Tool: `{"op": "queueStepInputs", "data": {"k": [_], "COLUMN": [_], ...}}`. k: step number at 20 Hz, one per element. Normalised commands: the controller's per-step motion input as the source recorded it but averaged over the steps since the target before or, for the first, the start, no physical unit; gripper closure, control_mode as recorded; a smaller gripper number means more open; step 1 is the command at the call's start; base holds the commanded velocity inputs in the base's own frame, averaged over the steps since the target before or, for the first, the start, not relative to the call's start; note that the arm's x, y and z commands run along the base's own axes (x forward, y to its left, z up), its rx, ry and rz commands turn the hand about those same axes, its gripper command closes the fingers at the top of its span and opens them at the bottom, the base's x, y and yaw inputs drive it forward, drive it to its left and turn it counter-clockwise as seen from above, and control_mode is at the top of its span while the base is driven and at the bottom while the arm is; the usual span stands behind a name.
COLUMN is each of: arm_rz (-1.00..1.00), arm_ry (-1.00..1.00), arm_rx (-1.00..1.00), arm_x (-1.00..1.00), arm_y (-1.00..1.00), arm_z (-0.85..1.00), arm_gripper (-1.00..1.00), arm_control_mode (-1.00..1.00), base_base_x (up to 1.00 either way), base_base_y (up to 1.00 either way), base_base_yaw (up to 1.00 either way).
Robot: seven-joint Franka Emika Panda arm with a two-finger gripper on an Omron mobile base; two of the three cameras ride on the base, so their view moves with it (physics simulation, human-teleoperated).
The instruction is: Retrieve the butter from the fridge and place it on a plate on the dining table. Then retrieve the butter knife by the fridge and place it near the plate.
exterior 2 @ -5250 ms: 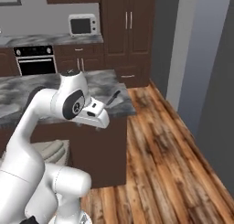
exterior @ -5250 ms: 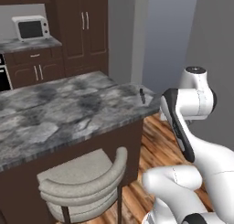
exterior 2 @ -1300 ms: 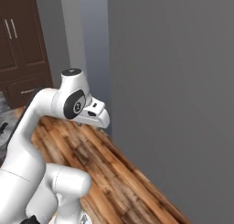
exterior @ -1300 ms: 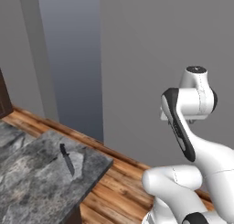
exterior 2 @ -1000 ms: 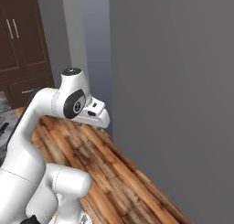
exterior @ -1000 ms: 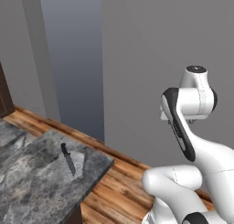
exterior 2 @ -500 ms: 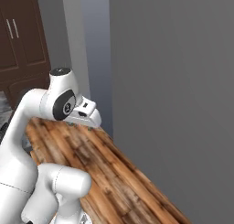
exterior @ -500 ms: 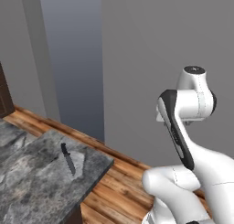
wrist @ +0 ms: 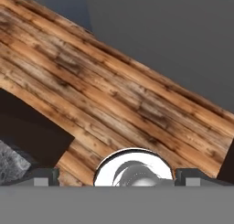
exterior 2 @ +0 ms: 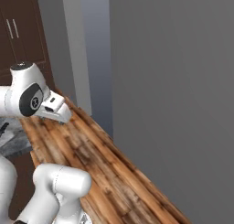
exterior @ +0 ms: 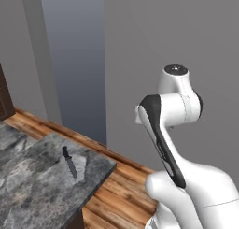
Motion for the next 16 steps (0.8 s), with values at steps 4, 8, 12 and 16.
{"op": "queueStepInputs", "data": {"k": [4,8,12,16], "arm_rz": [-0.19,0.09,0.49,0.41], "arm_ry": [0.12,0.09,0.03,0.06], "arm_rx": [0.04,0.02,-0.04,-0.08], "arm_x": [-0.11,-0.19,-0.11,0.02], "arm_y": [0.95,0.95,0.78,0.81], "arm_z": [0.14,-0.03,-0.23,-0.38], "arm_gripper": [-1.0,-1.0,-1.0,-1.0], "arm_control_mode": [-1.0,-1.0,-1.0,-1.0], "base_base_x": [0.0,0.0,0.0,0.0], "base_base_y": [0.0,0.0,0.0,0.0], "base_base_yaw": [0.0,0.0,0.0,0.0]}}
